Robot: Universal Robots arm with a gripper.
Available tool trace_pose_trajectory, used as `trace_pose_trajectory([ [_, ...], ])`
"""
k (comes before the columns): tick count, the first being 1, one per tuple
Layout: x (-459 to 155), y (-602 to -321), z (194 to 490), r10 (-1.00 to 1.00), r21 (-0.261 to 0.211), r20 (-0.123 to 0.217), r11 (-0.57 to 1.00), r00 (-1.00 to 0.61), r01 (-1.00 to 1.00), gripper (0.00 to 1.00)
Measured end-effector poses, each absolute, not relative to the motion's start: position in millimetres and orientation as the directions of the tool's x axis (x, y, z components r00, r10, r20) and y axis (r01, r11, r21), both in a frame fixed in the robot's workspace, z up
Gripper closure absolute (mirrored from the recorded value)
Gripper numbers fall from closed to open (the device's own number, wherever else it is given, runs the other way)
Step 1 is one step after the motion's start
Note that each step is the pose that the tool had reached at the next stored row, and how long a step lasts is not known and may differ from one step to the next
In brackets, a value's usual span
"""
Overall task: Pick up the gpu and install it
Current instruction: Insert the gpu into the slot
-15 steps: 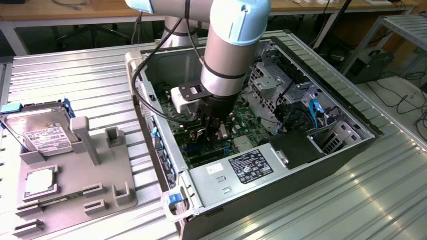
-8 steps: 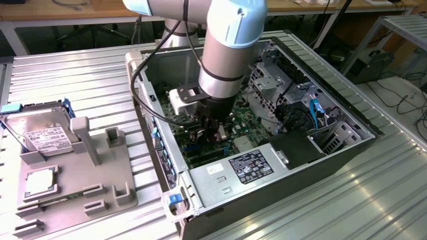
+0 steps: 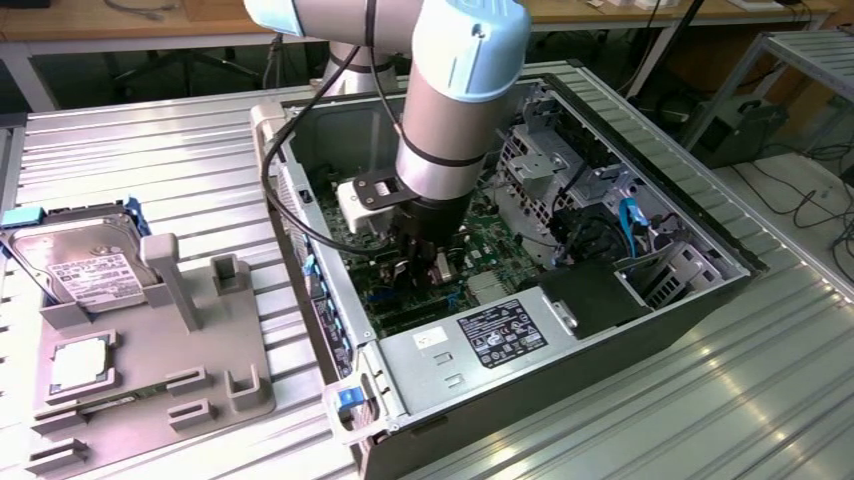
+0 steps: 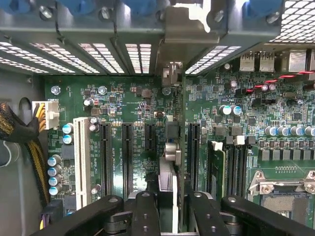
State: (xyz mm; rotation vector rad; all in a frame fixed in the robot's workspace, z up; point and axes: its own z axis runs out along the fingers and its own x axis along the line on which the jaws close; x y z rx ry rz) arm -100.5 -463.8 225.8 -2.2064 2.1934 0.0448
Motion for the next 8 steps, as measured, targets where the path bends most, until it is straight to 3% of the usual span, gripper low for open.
trace_pose_trajectory([
  [3,-100.5,-463.8,230.3,-0.999,-0.001,-0.042,-0.006,0.006,-1.000,0.71],
  [4,-100.5,-463.8,231.3,-0.999,-0.001,-0.042,-0.006,0.006,-1.000,0.64],
  [8,-100.4,-463.8,246.9,-0.999,-0.002,-0.042,-0.006,0.006,-1.000,0.64],
])
